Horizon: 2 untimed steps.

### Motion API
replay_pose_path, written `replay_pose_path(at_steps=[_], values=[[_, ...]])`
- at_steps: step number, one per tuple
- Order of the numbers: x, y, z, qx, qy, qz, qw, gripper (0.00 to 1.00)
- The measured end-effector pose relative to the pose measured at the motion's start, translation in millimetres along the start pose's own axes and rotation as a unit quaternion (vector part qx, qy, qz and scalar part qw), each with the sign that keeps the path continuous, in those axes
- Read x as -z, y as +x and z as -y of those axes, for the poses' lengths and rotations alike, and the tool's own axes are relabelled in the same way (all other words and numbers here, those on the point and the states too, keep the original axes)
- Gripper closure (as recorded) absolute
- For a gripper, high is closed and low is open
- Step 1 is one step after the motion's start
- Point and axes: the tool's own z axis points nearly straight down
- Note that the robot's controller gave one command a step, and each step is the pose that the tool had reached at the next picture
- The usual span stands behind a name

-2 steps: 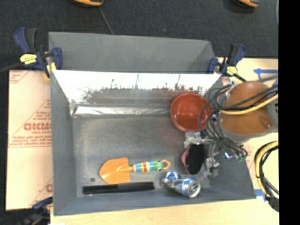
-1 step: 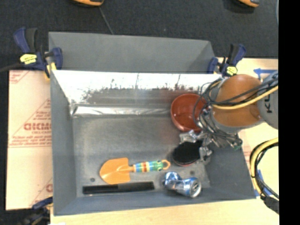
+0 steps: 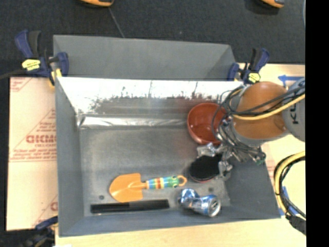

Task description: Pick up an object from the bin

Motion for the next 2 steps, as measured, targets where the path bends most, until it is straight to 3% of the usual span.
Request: replay_pose_path(at_steps=[1,2], values=[[133.6,-4.8,3.0,-0.004,0.000,0.0011,1.0000,1.00],[133.6,-4.8,3.0,-0.005,0.000,0.0010,1.0000,1.00]])
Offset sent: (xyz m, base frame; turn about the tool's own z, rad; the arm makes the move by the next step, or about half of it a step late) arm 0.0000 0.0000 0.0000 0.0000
